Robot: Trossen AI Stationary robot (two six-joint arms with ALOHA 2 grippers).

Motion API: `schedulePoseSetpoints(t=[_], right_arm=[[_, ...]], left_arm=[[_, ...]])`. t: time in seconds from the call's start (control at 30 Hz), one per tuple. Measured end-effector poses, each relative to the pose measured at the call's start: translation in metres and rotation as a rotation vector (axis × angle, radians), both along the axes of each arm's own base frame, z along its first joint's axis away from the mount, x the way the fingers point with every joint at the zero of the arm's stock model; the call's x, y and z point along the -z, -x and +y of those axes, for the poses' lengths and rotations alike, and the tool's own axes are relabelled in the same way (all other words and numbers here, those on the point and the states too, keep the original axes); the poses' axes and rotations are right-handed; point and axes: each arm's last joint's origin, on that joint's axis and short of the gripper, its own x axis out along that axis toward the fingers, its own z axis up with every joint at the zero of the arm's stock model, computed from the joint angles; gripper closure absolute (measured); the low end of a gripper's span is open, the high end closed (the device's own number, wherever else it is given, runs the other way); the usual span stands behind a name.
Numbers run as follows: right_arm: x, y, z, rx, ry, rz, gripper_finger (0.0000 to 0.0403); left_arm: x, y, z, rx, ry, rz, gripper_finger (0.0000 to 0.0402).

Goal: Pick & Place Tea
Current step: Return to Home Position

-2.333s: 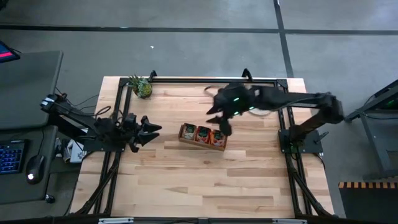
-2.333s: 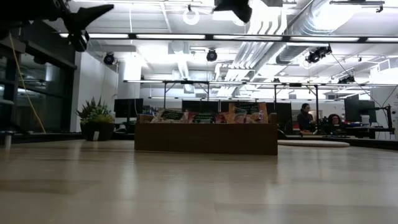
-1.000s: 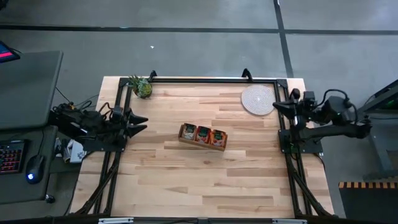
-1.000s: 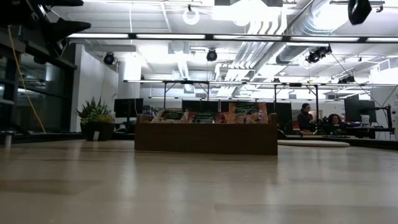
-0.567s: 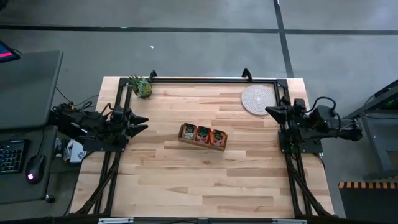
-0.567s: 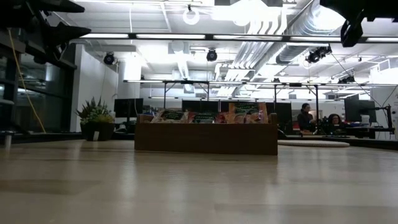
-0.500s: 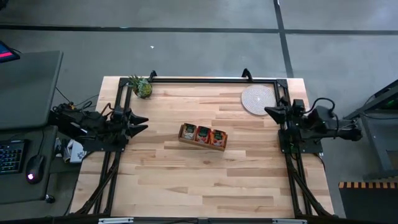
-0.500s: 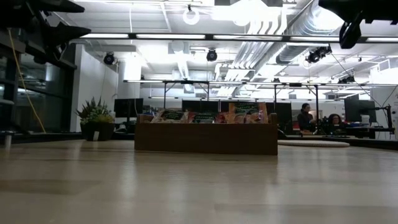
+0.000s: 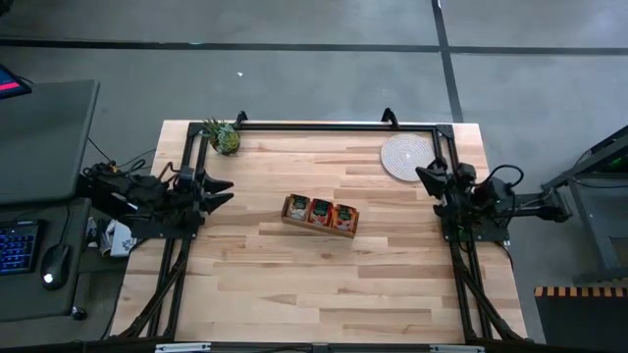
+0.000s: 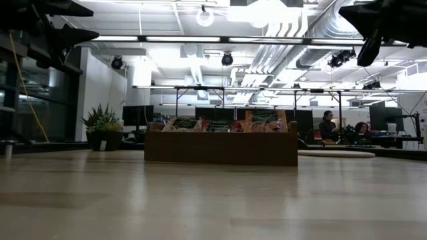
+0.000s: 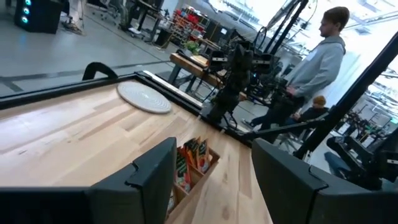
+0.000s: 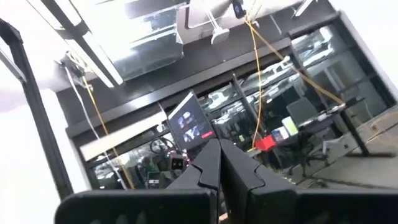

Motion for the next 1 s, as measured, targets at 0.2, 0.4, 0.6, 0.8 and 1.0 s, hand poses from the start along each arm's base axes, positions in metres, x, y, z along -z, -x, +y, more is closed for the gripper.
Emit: schedulePoseSetpoints(t=[0.2,0.4,0.6,0.8,1.0], right_arm=[[-0.003,0.002,0.0,0.047,0.054,-0.023,0.0403],[0.002,-0.001,-0.001,0.049,0.045,0.037,0.0403],[0.005,-0.002,0.0,0.03,0.03,0.061,0.0403],[0.009,-0.004,0.0,0.022,0.028,0.109,0.0403],[0.015,-0.007,0.0,0.001,0.006,0.172,0.0403]], left_arm=[[0.014,-0.008,-0.003,-0.012,-0.033,-0.057,0.022],[0.049,-0.019,-0.008,-0.017,0.032,-0.046,0.0275],[0.061,-0.024,-0.011,0.007,0.076,-0.058,0.0321],[0.064,-0.025,-0.01,-0.032,0.0,-0.013,0.0389],[0.065,-0.025,-0.009,-0.089,-0.049,0.005,0.0399]])
